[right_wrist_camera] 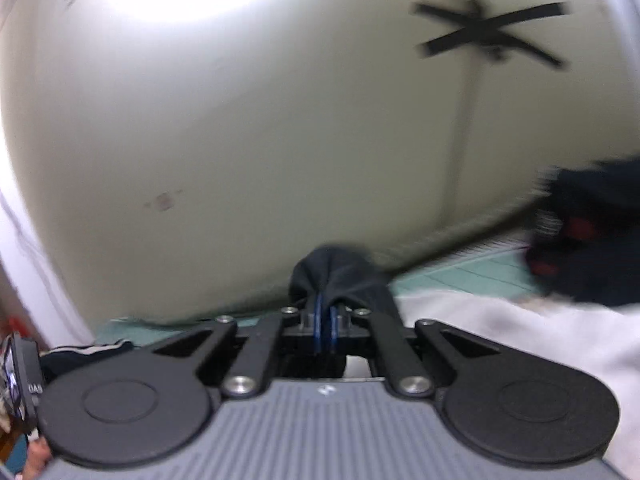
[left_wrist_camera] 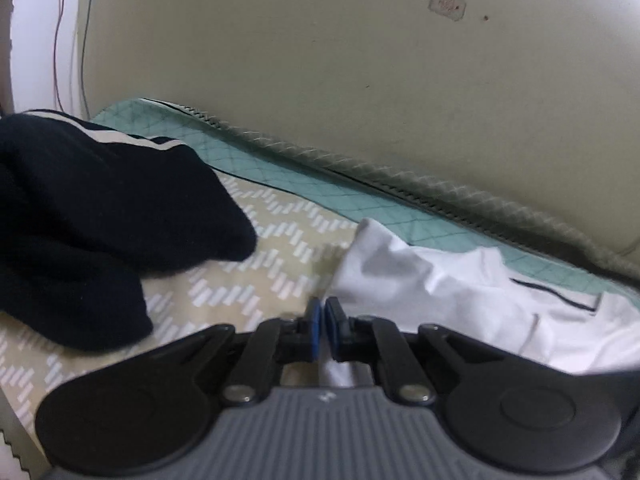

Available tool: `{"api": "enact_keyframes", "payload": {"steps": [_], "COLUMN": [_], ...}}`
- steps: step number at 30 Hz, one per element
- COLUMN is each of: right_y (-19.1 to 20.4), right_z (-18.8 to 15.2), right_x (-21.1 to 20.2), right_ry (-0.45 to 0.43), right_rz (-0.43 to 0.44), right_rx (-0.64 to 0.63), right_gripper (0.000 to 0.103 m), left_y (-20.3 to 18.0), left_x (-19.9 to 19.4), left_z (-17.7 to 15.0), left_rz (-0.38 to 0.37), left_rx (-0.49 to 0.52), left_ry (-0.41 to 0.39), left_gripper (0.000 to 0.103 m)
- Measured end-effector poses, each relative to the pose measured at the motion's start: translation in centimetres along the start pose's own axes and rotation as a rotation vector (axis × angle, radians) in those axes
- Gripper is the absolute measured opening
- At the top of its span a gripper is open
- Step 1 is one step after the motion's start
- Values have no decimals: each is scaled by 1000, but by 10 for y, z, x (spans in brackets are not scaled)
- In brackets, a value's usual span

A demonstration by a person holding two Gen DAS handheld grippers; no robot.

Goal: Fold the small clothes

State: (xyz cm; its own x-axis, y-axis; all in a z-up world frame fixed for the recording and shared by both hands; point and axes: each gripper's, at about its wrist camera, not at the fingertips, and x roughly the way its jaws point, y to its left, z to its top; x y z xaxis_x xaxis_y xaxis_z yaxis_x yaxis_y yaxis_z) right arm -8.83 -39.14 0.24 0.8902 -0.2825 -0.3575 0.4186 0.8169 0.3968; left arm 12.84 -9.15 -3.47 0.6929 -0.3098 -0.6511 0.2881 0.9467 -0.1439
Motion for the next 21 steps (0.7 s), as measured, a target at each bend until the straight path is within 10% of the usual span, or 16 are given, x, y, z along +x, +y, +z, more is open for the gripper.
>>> {"api": "enact_keyframes", "payload": {"steps": [1, 4, 11, 17, 21], "right_y": [-6, -29, -93, -155, -181], "right_z": [-9, -32, -7, -6, -28], "right_x": [-4, -6, -134, -207, -213], "right_ry": [32, 175, -90, -172, -93], "right_rz": [-38, -142, -213, -352, -368], "right_rx": [10, 27, 182, 336, 435], "right_gripper": [6, 58, 57, 58, 62], "left_y": [0, 4, -2, -56, -78], "left_x": [0, -10, -65, -76, -55], "left_z": [0, 2, 0, -27, -43], "left_rz": [-2, -2, -149, -490, -410], "left_rx": [2, -2, 13, 269, 380], "left_ry": [6, -7, -160, -47, 20], "left_gripper": [5, 10, 10, 25, 25]}}
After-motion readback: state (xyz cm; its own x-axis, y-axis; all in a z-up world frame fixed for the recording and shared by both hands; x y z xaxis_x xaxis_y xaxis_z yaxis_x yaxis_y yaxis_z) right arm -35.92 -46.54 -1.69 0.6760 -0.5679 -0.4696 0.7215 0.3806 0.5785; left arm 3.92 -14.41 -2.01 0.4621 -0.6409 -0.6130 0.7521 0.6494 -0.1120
